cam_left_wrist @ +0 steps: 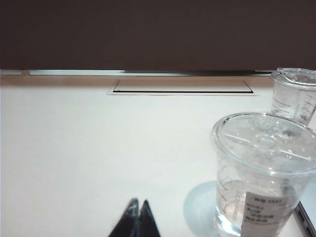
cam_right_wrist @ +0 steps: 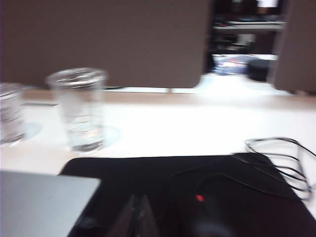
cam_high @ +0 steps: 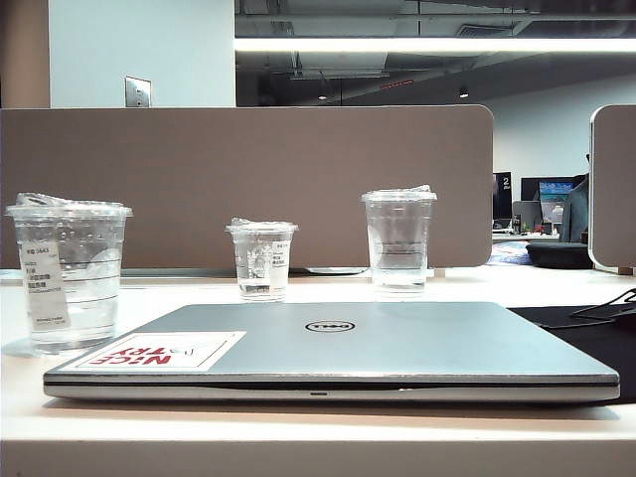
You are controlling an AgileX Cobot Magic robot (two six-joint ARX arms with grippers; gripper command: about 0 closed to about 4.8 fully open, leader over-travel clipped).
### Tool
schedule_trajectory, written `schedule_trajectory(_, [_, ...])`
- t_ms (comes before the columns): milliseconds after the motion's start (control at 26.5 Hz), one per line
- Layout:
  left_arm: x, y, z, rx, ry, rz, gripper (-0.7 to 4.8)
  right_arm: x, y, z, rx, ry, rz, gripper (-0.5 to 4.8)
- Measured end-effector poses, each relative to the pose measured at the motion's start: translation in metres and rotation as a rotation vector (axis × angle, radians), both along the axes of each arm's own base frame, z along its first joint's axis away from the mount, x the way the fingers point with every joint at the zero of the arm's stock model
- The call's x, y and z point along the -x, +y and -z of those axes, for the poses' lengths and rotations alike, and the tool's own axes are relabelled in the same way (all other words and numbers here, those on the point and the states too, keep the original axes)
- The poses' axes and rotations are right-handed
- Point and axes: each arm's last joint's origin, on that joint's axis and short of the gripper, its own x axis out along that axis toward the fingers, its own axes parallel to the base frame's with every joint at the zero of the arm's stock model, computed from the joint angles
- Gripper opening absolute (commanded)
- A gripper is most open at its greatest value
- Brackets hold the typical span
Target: Pick up the coffee cup on the left and place it on the left side of the laptop.
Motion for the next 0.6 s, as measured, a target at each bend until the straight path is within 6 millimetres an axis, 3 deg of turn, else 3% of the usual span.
schedule_trajectory(151, [0.0,0.0,0.0,0.0,0.0,0.0,-0.05,0.0001,-0.009,-0.0001,-0.045,-0.001,0.09,-0.05])
schedule_trajectory(603, [0.0,0.0,0.0,0.0,0.0,0.0,-0.05,0.0002,-0.0101,-0.0001,-0.048,-0.001,0.101,-0.05])
